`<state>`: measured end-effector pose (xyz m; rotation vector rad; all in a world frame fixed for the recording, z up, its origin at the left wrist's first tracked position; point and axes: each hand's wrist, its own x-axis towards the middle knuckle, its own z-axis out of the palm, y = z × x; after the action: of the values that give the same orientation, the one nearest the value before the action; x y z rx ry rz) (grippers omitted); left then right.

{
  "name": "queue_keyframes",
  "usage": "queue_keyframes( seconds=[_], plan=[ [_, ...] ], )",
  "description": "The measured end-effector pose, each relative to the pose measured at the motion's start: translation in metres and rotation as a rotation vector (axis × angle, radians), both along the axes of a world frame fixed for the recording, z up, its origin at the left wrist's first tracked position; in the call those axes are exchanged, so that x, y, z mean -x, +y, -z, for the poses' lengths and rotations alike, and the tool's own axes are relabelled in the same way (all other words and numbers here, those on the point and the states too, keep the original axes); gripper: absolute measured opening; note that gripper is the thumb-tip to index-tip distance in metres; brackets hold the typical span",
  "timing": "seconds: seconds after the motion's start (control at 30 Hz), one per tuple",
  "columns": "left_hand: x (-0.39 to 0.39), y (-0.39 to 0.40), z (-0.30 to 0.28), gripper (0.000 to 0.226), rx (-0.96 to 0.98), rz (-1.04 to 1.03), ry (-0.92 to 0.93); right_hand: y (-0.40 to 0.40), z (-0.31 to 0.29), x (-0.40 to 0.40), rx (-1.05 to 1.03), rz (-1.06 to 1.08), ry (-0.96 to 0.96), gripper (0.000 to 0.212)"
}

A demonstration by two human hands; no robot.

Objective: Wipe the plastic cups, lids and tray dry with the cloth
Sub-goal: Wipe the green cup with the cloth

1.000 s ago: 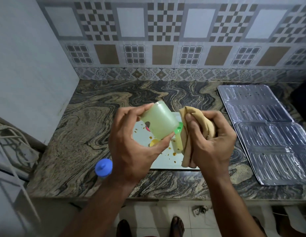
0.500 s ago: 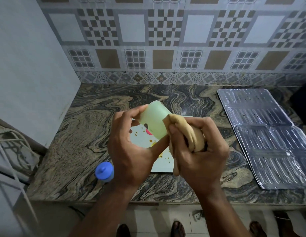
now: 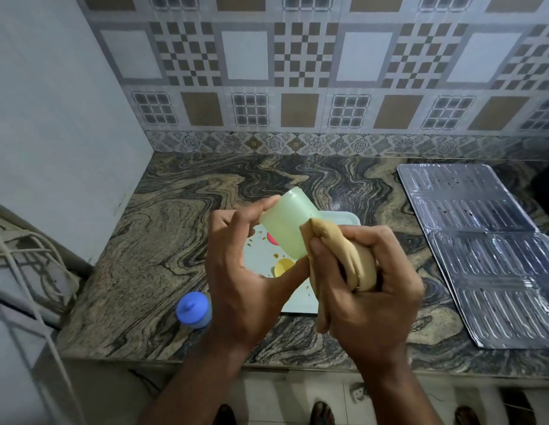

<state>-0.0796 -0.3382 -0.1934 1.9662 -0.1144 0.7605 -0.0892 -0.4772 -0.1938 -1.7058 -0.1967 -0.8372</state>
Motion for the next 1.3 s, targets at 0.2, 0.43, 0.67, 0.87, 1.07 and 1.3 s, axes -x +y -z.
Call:
queue_keyframes(
  seconds=[0.2,0.43,0.67,0.87,1.07,1.3],
  plan=[
    [0.002,0.003,-0.001,0.076,-0.153,0.007,-0.019,-0.008,-0.008,-0.014,0.219,0.021,-0.043,0.022],
    [0.0,0.006,0.01,0.071,-0.155,0.04,-0.065,-0.001,-0.011,-0.032,0.054,0.001,0.118,0.025],
    [0.001,0.008,0.028,0.074,-0.099,-0.01,-0.013,-0.005,0.0,-0.046,-0.039,-0.018,0.277,0.014],
    [-0.005,0.012,0.037,0.071,0.151,-0.088,0.008,-0.006,0.016,-0.023,-0.088,-0.067,0.327,0.015],
    [-0.016,0.015,0.037,0.068,0.38,0.02,0.034,0.001,0.02,-0.006,-0.207,-0.112,0.221,0.01],
    [-0.011,0.009,0.028,0.072,0.494,0.319,0.061,0.005,0.013,-0.009,-0.165,-0.147,0.105,0.013]
  ],
)
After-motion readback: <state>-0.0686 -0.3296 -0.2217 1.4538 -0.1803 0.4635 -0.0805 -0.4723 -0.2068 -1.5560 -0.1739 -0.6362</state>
